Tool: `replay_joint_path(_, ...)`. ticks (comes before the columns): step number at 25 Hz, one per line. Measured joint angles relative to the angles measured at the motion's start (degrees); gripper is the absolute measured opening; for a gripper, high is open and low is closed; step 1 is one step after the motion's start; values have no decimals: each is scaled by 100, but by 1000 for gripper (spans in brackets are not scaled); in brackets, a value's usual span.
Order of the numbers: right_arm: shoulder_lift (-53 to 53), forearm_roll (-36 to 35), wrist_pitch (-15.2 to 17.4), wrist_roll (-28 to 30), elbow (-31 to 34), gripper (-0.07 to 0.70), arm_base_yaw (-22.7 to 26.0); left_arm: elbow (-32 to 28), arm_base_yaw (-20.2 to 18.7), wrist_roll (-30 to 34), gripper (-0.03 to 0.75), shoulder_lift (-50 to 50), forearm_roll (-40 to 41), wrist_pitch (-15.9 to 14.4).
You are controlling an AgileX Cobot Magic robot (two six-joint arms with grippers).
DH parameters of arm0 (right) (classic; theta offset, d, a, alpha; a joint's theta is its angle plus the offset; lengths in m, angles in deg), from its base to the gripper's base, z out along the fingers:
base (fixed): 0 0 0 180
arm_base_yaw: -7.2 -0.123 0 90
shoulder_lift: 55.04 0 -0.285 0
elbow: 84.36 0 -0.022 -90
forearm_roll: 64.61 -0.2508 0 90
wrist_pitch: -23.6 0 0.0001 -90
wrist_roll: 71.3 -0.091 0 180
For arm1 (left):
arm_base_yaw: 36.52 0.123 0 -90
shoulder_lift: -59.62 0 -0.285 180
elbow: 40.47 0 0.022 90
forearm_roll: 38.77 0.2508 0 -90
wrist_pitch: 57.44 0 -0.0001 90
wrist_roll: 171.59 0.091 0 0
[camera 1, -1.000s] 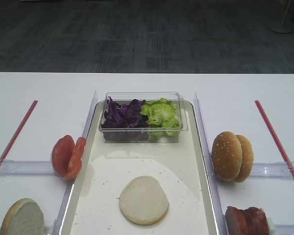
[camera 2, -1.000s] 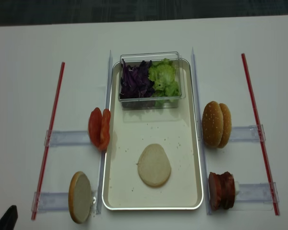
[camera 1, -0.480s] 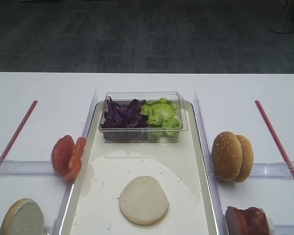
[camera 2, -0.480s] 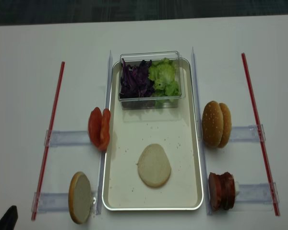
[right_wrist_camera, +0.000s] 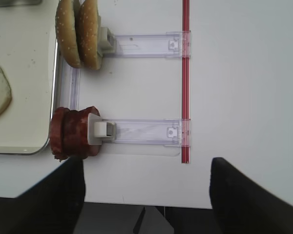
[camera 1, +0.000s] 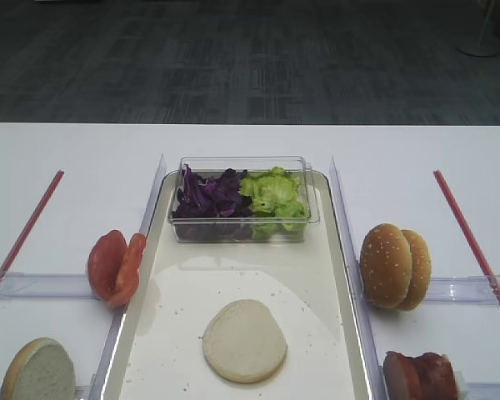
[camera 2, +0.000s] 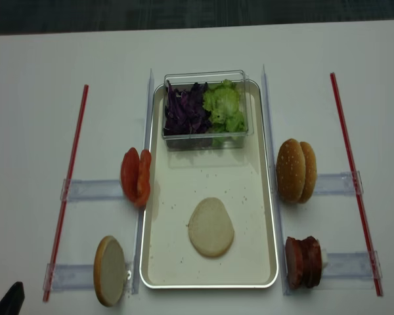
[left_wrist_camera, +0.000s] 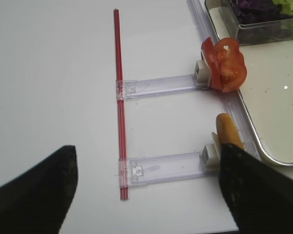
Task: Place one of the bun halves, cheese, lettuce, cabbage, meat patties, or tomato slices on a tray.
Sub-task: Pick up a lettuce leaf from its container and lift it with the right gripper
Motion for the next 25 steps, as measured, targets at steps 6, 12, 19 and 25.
replay_joint_path(6,605,8,0,64,-230,552,0,0,0,0,545,0,0,0)
replay_joint_path(12,1375,8,-50,190,-448,552,0,0,0,0,545,0,0,0)
replay_joint_path(19,2215,59,-74,308,-753,552,0,0,0,0,545,0,0,0)
replay_joint_path(25,2711,69,-110,335,-1075,552,0,0,0,0,545,0,0,0)
